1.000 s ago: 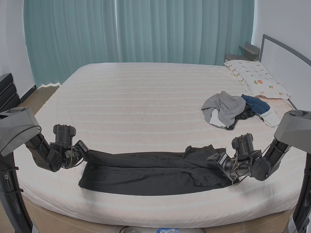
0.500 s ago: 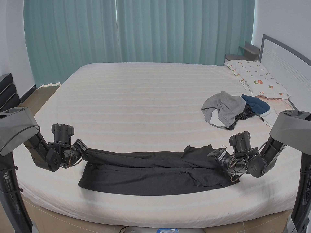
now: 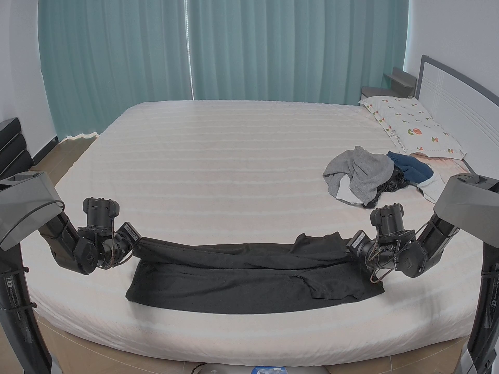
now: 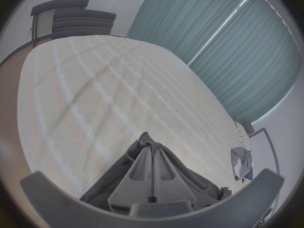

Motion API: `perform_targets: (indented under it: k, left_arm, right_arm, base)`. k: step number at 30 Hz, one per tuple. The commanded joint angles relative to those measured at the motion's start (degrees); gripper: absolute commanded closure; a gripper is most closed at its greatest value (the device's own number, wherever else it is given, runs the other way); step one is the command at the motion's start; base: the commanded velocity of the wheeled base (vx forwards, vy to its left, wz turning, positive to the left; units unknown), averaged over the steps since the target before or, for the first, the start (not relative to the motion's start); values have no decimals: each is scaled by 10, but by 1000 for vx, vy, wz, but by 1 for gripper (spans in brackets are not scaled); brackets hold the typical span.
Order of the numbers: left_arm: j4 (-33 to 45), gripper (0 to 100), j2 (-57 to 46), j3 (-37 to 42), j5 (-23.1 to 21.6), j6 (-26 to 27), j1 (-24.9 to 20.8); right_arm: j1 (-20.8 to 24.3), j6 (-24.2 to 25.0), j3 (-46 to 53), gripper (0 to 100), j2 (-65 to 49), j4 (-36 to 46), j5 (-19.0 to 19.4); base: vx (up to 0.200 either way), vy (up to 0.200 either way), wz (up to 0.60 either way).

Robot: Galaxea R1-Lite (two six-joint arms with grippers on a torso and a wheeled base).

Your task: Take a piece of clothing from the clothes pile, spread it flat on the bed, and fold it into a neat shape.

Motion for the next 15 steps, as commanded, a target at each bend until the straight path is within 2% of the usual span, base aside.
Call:
perform_targets:
  k: [1, 5, 11, 13, 15]
  left_arm:
    - [0, 100, 1, -4, 0, 0, 1]
    - [-1, 100, 0, -13, 0, -2, 1]
    - [-1, 100, 9, -57, 2, -42, 1]
    - [-4, 100, 19, -76, 4, -57, 1]
    - [-38, 100, 25, -94, 8, -106, 1]
  right_arm:
    - [-8, 0, -10, 100, -1, 0, 0]
    - [-14, 2, -16, 100, -7, -6, 1]
    - [-15, 20, -46, 100, 8, -30, -1]
    - [-17, 29, -61, 100, 20, -52, -4]
    - [-24, 55, -79, 100, 36, -132, -30]
  base:
    - [0, 0, 0]
    - [0, 0, 0]
    - [0, 0, 0]
    - [0, 0, 0]
    - [0, 0, 0]
